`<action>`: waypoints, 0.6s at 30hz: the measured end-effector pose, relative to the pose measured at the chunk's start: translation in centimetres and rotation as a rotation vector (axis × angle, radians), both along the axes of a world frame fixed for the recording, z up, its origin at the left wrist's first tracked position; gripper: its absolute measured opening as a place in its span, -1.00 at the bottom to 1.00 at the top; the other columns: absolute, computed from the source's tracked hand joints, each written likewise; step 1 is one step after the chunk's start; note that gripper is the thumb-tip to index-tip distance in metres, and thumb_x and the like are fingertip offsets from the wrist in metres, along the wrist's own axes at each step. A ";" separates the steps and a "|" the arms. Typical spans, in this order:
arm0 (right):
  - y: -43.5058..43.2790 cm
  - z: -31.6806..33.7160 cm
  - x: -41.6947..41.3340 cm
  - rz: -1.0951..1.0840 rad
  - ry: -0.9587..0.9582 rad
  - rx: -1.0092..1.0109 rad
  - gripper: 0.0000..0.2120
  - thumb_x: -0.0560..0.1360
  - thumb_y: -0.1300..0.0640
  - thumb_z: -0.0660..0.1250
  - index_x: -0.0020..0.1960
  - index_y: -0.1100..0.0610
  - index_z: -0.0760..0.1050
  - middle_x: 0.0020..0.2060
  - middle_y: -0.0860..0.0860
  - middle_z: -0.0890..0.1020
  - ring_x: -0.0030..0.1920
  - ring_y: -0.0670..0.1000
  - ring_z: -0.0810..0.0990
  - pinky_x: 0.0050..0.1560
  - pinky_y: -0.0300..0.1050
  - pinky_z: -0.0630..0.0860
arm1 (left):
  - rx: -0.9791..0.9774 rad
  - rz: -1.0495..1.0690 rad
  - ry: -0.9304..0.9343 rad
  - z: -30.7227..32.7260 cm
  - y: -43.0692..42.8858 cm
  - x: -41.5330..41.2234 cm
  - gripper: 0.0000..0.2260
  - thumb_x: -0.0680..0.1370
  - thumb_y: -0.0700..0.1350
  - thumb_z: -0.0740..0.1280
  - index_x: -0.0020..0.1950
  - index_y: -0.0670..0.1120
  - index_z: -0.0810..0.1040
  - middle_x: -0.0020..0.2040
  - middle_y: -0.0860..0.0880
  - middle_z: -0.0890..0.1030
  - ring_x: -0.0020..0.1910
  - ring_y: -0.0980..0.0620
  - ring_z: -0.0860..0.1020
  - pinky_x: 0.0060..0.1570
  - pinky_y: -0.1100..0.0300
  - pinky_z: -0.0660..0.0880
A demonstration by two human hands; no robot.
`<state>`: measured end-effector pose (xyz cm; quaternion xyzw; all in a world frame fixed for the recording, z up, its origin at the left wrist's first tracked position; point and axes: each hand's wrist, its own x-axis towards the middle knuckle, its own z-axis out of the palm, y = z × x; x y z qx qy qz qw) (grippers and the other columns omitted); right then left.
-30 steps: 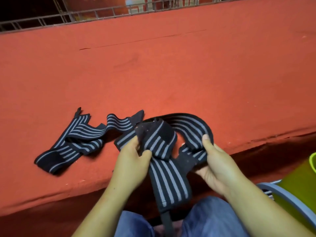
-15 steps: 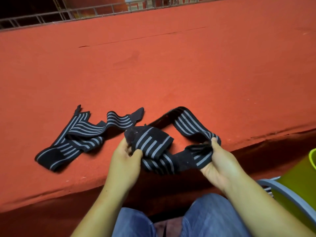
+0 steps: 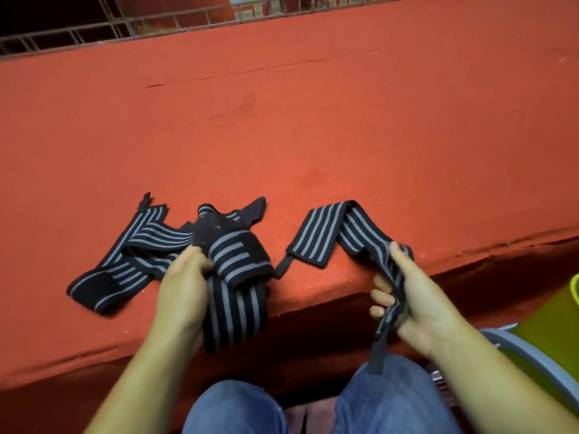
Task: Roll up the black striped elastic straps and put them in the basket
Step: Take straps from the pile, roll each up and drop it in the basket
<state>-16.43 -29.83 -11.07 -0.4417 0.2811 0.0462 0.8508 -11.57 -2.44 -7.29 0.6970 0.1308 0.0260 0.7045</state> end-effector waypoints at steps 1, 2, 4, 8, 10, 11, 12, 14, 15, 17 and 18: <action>0.7 0.5 -0.2 0.045 -0.001 -0.043 -0.70 0.56 -0.25 0.37 -0.14 -0.03 0.56 -0.48 -0.06 0.37 -0.54 -0.09 0.35 -0.49 -0.17 0.36 | -0.042 -0.012 0.002 0.0 -0.2 -0.3 -0.91 0.43 -0.22 0.24 -0.15 -0.25 0.48 -0.18 -0.15 0.50 -0.10 -0.10 0.45 -0.06 -0.04 0.41; 1.3 0.9 -0.4 0.075 -0.010 -0.065 -0.71 0.52 -0.22 0.41 -0.13 0.00 0.62 -0.46 -0.05 0.46 -0.52 -0.08 0.44 -0.45 -0.13 0.43 | -0.071 -0.027 0.012 0.0 -0.5 -0.4 -0.92 0.50 -0.22 0.27 -0.16 -0.21 0.51 -0.19 -0.14 0.55 -0.10 -0.10 0.50 -0.06 -0.03 0.45; 2.4 1.9 -1.0 0.122 -0.066 -0.047 -0.77 0.48 -0.11 0.46 -0.15 0.05 0.71 -0.41 0.00 0.59 -0.47 -0.03 0.58 -0.42 -0.10 0.56 | -0.087 -0.070 0.011 0.3 -1.5 -1.0 -0.83 0.63 -0.15 0.29 -0.09 -0.12 0.64 -0.11 -0.10 0.71 -0.05 -0.09 0.65 0.06 -0.03 0.53; 4.6 2.7 -1.7 0.226 -0.169 -0.033 -0.75 0.46 0.00 0.48 0.04 0.12 0.76 -0.13 0.18 0.76 -0.26 0.10 0.74 -0.35 0.00 0.66 | -0.048 -0.223 -0.068 1.0 -3.1 -2.6 -0.74 0.66 -0.02 0.27 0.14 -0.13 0.69 0.05 -0.12 0.75 0.12 -0.12 0.70 0.18 -0.03 0.57; 5.2 2.8 -1.7 0.232 -0.191 -0.070 -0.67 0.46 0.00 0.50 0.15 0.15 0.72 -0.02 0.21 0.77 -0.16 0.14 0.76 -0.26 -0.01 0.67 | 0.023 -0.288 -0.092 1.2 -3.4 -3.0 -0.72 0.64 0.02 0.27 0.10 -0.09 0.71 0.01 -0.09 0.76 0.06 -0.07 0.72 0.07 0.05 0.62; 5.3 2.8 -1.6 0.216 -0.200 -0.100 -0.63 0.45 0.01 0.50 0.19 0.16 0.70 0.02 0.21 0.77 -0.09 0.15 0.77 -0.18 0.01 0.68 | 0.055 -0.328 -0.108 1.4 -3.4 -3.2 -0.72 0.62 0.04 0.27 0.07 -0.06 0.72 0.00 -0.07 0.77 0.03 -0.03 0.72 0.02 0.13 0.63; 5.2 2.9 -1.5 0.193 -0.212 -0.133 -0.61 0.43 0.02 0.51 0.21 0.16 0.69 0.05 0.20 0.77 -0.02 0.16 0.77 -0.06 0.04 0.69 | 0.077 -0.364 -0.127 1.7 -3.4 -3.4 -0.72 0.60 0.05 0.27 0.05 -0.04 0.73 -0.01 -0.05 0.77 0.01 0.01 0.72 -0.03 0.21 0.63; 4.9 3.0 -1.4 0.164 -0.246 -0.194 -0.61 0.41 0.06 0.52 0.20 0.16 0.68 0.07 0.14 0.77 0.08 0.13 0.77 0.17 0.09 0.66 | 0.158 -0.403 -0.187 2.2 -3.3 -3.6 -0.75 0.62 0.01 0.28 0.05 -0.02 0.74 -0.01 0.01 0.77 -0.01 0.11 0.71 -0.05 0.30 0.59; 4.8 3.2 -1.4 0.170 -0.268 -0.223 -0.61 0.40 0.07 0.53 0.20 0.16 0.69 0.06 0.12 0.78 0.10 0.11 0.77 0.22 0.11 0.64 | 0.212 -0.413 -0.220 2.3 -3.2 -3.7 -0.78 0.65 -0.03 0.28 0.06 -0.01 0.73 -0.01 0.04 0.77 -0.02 0.15 0.70 -0.05 0.32 0.58; 4.9 3.5 -1.6 0.213 -0.313 -0.273 -0.61 0.40 0.08 0.54 0.20 0.16 0.69 0.07 0.10 0.78 0.12 0.11 0.76 0.26 0.13 0.63 | 0.279 -0.420 -0.266 2.5 -3.2 -3.8 -0.79 0.67 -0.10 0.28 0.06 -0.01 0.72 -0.02 0.06 0.76 -0.03 0.18 0.69 -0.05 0.32 0.58; 5.1 3.6 -1.8 0.237 -0.331 -0.291 -0.63 0.42 0.09 0.54 0.20 0.16 0.69 0.08 0.10 0.77 0.12 0.12 0.76 0.27 0.14 0.63 | 0.296 -0.420 -0.281 2.5 -3.2 -3.9 -0.79 0.68 -0.12 0.28 0.05 -0.02 0.72 -0.02 0.05 0.76 -0.04 0.18 0.69 -0.04 0.29 0.59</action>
